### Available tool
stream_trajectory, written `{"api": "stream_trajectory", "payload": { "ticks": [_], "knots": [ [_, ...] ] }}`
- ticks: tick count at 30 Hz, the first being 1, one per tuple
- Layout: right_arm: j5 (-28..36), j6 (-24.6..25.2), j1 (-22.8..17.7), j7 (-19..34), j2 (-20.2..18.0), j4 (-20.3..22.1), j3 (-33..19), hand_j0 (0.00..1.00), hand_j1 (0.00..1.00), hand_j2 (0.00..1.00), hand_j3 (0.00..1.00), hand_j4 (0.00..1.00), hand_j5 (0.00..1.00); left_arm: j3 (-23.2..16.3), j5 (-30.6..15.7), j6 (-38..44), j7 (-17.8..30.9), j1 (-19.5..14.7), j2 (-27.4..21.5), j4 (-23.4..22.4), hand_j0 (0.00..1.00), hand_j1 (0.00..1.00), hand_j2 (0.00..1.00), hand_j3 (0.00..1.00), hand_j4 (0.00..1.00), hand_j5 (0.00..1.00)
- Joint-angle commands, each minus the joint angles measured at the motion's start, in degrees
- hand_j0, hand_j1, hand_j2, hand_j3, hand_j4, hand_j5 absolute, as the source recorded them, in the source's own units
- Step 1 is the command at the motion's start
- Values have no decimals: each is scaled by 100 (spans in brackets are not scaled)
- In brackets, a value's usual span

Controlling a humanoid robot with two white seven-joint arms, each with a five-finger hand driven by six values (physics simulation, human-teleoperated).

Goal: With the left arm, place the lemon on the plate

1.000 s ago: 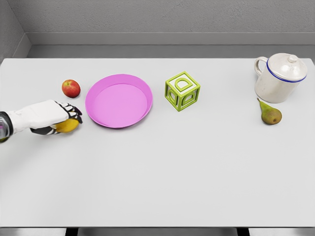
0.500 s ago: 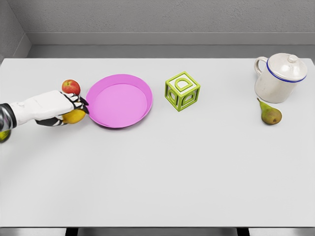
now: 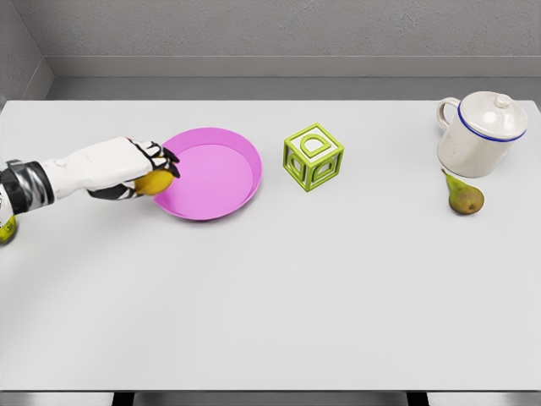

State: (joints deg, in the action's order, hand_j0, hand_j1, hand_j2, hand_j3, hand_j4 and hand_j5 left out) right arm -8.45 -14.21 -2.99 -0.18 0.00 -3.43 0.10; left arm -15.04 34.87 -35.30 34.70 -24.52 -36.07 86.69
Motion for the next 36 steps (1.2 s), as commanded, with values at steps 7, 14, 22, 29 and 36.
{"api": "stream_trajectory", "payload": {
  "ticks": [7, 14, 22, 29, 36],
  "knots": [
    [1, 6, 0, 1, 0, 1, -1, 100, 100, 100, 100, 100, 100, -131, -33, 30, 30, -158, 381, -21, 51, 51, 51, 51, 51, 51],
    [1, -3, 0, 1, 0, 1, -1, 100, 100, 100, 100, 100, 100, -166, 222, 30, 30, -316, 785, -170, 51, 51, 51, 51, 51, 51],
    [1, -3, 0, 1, 0, 1, -1, 100, 100, 100, 100, 100, 100, -105, 195, 30, 30, -334, 768, -117, 100, 100, 100, 100, 100, 100],
    [1, -3, -9, 1, 0, 1, -1, 100, 100, 100, 100, 100, 100, -184, -630, 30, 30, -255, 391, 225, 100, 100, 100, 100, 100, 100],
    [1, 6, 0, 1, 0, 1, -1, 100, 100, 100, 100, 100, 100, -219, -2151, 30, 30, 35, -1482, 472, 100, 100, 100, 100, 100, 100]
  ]
}}
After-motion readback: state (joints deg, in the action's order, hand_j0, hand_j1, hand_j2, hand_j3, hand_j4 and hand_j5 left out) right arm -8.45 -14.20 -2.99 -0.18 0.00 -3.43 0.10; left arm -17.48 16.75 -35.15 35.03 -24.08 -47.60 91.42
